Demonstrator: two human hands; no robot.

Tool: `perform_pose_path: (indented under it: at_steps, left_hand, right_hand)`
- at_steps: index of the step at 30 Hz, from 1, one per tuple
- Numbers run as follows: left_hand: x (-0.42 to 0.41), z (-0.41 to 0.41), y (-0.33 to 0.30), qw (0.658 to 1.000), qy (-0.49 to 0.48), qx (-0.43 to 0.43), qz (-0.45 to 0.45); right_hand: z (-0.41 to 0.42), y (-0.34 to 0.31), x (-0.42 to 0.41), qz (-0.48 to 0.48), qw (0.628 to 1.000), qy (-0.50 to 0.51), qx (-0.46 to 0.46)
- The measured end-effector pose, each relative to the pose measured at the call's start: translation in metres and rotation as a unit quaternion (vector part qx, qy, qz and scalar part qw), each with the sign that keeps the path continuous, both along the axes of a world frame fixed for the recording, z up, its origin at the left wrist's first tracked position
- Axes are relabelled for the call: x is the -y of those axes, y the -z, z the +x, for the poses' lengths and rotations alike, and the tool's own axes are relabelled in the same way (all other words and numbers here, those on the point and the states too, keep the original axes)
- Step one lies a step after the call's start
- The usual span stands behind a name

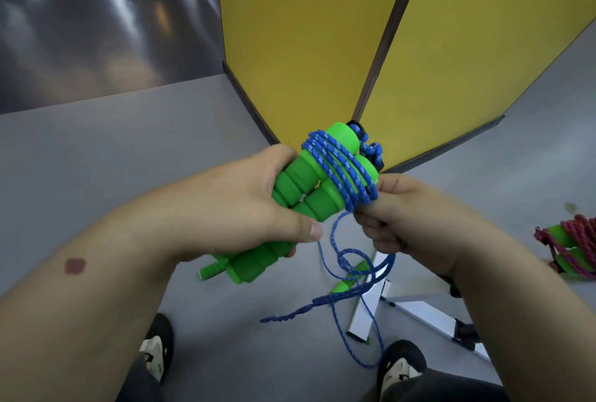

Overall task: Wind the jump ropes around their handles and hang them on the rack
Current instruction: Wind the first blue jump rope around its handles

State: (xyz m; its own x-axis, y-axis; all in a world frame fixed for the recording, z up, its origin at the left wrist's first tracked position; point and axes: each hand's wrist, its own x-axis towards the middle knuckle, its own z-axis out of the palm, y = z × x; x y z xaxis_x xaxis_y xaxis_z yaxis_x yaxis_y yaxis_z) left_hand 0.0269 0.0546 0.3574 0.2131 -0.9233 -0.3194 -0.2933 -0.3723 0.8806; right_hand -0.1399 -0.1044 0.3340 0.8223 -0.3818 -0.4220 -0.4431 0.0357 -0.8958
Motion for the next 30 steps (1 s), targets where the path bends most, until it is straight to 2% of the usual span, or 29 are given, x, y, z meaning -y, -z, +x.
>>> perform_pose_path:
  at_steps: [6, 11, 15, 19, 23, 27, 30]
  left_hand:
    - [0.006, -0.005, 0.004, 0.993, -0.096, 0.064, 0.034]
    - [0.009, -0.007, 0.010, 0.973, -0.066, 0.205, 0.089]
    - [0.010, -0.016, 0.006, 0.953, -0.021, 0.274, 0.126]
    - [0.010, -0.024, 0.003, 0.948, 0.056, 0.282, 0.139]
    - [0.010, -0.030, 0.006, 0.937, 0.110, 0.302, 0.135]
    - [0.007, -0.025, 0.000, 0.938, 0.105, 0.309, 0.119]
    - [0.002, -0.020, -0.006, 0.946, 0.109, 0.279, 0.124]
  right_hand:
    - [-0.007, -0.014, -0.001, -0.100, 0.992, -0.042, -0.059]
    - [-0.011, -0.027, -0.006, -0.184, 0.975, -0.115, -0.040]
    - [-0.013, -0.033, -0.010, -0.186, 0.976, -0.114, 0.005]
    - [-0.010, -0.033, -0.012, -0.235, 0.963, -0.109, 0.073]
    - [-0.003, -0.028, -0.013, -0.291, 0.949, -0.050, 0.114]
    - [0.002, -0.025, -0.012, -0.273, 0.949, -0.020, 0.154]
    - [0.004, -0.025, -0.011, -0.247, 0.952, -0.012, 0.178]
